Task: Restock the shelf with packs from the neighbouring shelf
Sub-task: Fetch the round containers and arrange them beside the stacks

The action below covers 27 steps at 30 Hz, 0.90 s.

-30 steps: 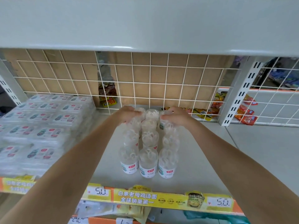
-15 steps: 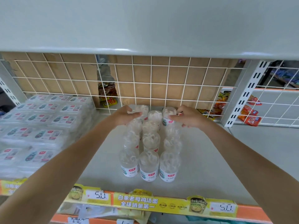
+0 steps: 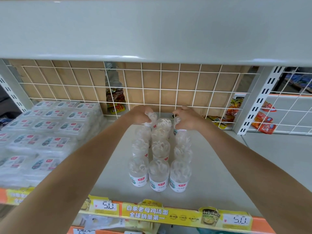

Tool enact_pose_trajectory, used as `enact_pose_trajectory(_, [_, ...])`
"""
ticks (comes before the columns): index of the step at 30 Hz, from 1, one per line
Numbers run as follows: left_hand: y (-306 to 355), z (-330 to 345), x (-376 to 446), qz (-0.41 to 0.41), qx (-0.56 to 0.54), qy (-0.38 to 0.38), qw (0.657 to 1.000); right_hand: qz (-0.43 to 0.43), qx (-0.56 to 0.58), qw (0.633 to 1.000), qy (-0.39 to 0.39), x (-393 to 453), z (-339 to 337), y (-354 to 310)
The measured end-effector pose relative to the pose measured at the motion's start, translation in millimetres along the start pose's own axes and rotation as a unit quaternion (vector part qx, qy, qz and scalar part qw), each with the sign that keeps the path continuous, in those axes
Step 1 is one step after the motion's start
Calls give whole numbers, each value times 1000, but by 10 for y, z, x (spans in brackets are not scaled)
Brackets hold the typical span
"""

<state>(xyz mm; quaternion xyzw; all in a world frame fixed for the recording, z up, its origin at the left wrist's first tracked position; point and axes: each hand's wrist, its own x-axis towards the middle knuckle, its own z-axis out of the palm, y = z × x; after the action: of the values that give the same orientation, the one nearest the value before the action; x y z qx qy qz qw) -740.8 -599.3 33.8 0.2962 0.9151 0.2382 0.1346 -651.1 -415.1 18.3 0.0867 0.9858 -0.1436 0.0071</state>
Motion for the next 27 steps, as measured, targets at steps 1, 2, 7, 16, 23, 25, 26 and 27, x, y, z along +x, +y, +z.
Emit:
enact_pose_trajectory(1, [-16, -13, 4, 4, 7, -4, 1000, -12, 4, 1000, -13, -15, -8, -17])
enact_pose_trajectory(2, [-27, -21, 10, 8, 8, -8, 1000, -33, 1, 999, -23, -28, -17, -47])
enact_pose_trajectory(7, [-62, -28, 24, 7, -2, -11, 1000, -77, -47, 995, -40, 50, 5, -175])
enact_pose_trajectory(16, [-16, 10, 40, 9, -38, -21, 999, -23, -29, 999, 15, 193, 47, -135])
enact_pose_trajectory(23, [102, -16, 100, 68, 85, -12, 994, 23, -35, 998, -44, 56, -108, 61])
enact_pose_trajectory(25, [139, -1, 123, 67, 98, -10, 993, 17, -19, 999, -26, 54, -81, 81])
enact_pose_trajectory(26, [141, 5, 138, 70, 100, -8, 993, 11, -4, 1000, -17, 54, -70, 85])
enact_pose_trajectory(27, [139, 13, 152, 72, 102, -5, 992, 7, 11, 1000, -12, 53, -66, 82])
